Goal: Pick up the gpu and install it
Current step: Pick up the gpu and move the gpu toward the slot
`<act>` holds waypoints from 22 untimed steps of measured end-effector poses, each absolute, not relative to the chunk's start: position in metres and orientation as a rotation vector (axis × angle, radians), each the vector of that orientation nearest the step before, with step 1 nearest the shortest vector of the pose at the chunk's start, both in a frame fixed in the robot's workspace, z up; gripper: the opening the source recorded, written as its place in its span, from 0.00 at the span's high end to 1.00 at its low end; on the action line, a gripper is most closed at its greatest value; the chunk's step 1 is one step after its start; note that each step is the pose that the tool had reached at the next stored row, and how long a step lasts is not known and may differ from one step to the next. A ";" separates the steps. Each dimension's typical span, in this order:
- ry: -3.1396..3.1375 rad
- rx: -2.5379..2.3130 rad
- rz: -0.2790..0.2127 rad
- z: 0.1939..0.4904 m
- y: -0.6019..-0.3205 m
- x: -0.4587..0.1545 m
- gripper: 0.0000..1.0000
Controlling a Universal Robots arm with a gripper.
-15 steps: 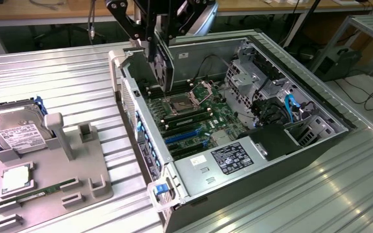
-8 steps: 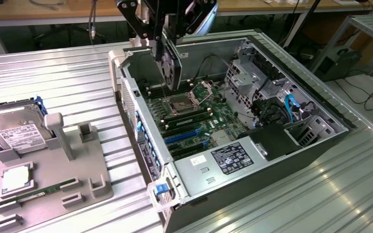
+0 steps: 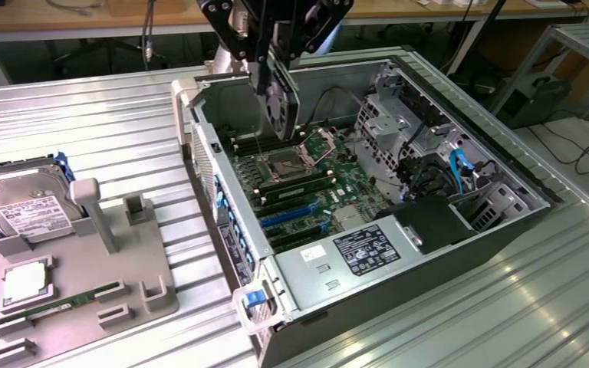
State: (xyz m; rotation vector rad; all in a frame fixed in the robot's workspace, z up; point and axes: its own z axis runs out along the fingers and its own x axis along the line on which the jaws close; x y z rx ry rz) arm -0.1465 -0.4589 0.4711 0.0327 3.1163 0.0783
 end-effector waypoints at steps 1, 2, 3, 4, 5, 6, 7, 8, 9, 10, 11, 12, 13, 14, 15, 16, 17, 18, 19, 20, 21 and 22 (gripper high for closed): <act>3.116 0.033 0.078 0.471 -0.459 -0.145 0.73; 3.116 0.033 0.078 0.471 -0.459 -0.143 0.73; 3.116 0.033 0.078 0.471 -0.459 -0.142 0.73; 3.116 0.033 0.078 0.471 -0.459 -0.140 0.73; 3.116 0.033 0.078 0.471 -0.459 -0.138 0.73; 3.116 0.033 0.078 0.471 -0.459 -0.136 0.73; 3.116 0.033 0.078 0.471 -0.459 -0.134 0.73; 3.116 0.033 0.078 0.471 -0.459 -0.132 0.73; 3.116 0.033 0.078 0.471 -0.459 -0.130 0.73; 3.116 0.033 0.078 0.471 -0.459 -0.128 0.73; 3.116 0.033 0.078 0.471 -0.459 -0.125 0.73; 3.116 0.033 0.078 0.471 -0.459 -0.123 0.73; 3.116 0.033 0.078 0.471 -0.459 -0.120 0.73; 3.116 0.033 0.078 0.471 -0.459 -0.118 0.73; 3.116 0.033 0.078 0.471 -0.459 -0.116 0.73; 3.116 0.033 0.078 0.471 -0.459 -0.114 0.73; 3.116 0.033 0.078 0.471 -0.459 -0.113 0.73; 3.116 0.033 0.078 0.471 -0.459 -0.111 0.73; 3.116 0.033 0.078 0.471 -0.459 -0.108 0.73; 3.116 0.033 0.078 0.471 -0.459 -0.107 0.73; 3.116 0.033 0.078 0.471 -0.459 -0.105 0.73; 3.116 0.033 0.078 0.471 -0.459 -0.103 0.73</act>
